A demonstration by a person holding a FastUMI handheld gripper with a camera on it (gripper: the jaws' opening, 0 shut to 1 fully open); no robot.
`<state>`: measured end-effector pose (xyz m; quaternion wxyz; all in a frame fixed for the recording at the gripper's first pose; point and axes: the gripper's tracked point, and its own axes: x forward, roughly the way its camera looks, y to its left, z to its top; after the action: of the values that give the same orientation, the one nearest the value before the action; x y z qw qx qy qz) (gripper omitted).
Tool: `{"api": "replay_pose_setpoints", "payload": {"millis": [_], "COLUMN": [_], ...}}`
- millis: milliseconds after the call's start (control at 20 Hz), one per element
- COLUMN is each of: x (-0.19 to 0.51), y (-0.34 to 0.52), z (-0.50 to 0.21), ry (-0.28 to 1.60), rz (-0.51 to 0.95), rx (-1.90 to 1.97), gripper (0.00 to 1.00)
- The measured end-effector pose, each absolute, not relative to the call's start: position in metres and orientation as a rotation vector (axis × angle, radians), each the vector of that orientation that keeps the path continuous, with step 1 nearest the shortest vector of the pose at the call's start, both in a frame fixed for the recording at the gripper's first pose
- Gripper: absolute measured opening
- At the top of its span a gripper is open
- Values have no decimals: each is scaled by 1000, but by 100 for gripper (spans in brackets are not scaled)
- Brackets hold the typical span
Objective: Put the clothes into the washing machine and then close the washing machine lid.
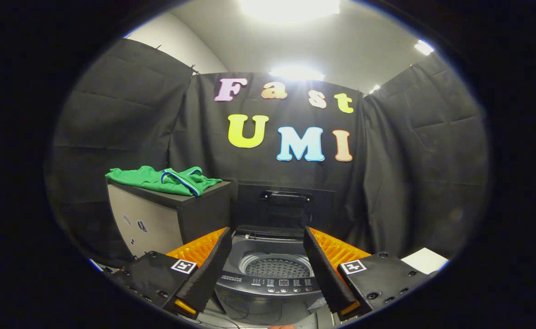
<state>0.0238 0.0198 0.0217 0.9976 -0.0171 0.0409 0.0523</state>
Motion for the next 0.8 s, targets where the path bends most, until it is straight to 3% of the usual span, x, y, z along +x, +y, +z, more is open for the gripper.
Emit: {"api": "replay_pose_setpoints", "payload": {"millis": [250,800], "x": [53,137], "y": [57,168], "z": [73,128], "ry": [85,324], "rz": [222,387], "rx": [8,44], "gripper": [98,98]}}
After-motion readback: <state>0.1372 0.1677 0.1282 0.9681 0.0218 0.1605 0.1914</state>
